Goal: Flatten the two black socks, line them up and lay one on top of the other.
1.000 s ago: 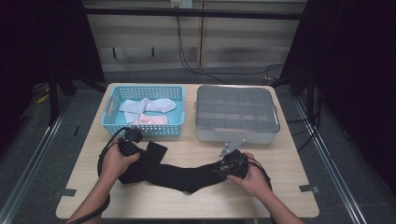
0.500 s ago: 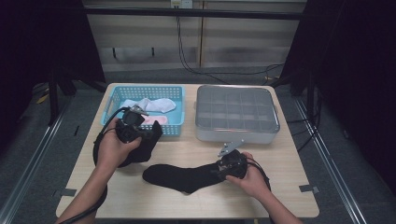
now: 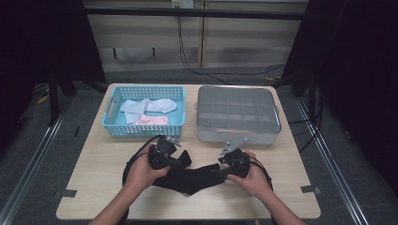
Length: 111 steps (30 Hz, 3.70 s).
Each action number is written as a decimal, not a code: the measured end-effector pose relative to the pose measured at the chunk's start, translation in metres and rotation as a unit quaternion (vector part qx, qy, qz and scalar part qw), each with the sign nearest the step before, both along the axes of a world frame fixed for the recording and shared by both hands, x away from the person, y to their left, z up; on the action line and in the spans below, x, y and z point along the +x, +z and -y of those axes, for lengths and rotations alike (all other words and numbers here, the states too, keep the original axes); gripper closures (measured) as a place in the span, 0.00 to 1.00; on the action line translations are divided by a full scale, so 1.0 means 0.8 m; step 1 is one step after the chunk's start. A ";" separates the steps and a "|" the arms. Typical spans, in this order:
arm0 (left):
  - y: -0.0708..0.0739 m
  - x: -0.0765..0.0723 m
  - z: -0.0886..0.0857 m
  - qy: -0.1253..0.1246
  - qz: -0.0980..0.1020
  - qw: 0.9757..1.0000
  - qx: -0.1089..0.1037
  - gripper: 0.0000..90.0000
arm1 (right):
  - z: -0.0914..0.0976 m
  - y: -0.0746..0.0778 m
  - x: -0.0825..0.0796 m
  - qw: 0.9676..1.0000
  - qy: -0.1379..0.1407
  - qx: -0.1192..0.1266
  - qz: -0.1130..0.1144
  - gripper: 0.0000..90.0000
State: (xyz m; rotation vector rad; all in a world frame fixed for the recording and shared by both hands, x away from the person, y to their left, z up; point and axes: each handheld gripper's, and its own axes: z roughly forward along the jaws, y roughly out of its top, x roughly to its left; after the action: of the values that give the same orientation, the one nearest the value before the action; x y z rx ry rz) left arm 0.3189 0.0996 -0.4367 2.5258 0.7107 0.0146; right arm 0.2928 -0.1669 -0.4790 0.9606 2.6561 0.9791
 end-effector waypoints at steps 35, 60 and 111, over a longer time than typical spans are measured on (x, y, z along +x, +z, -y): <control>0.022 0.010 -0.064 0.069 0.008 0.997 -0.028 0.57 | -0.033 -0.001 0.009 1.000 0.020 -0.011 0.001 0.50; -0.032 0.021 -0.145 0.151 -0.015 0.987 0.053 0.62 | -0.102 -0.008 0.003 0.998 0.058 0.002 -0.032 0.76; -0.015 0.018 -0.080 0.107 -0.032 0.993 0.029 0.66 | 0.003 -0.004 -0.010 0.998 0.014 -0.003 -0.061 0.91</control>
State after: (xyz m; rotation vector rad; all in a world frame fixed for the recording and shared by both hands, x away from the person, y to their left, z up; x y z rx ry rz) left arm 0.3330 0.1636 -0.4488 2.5032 1.0177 0.0298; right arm 0.2846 -0.1696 -0.4820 1.0173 2.7772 0.9458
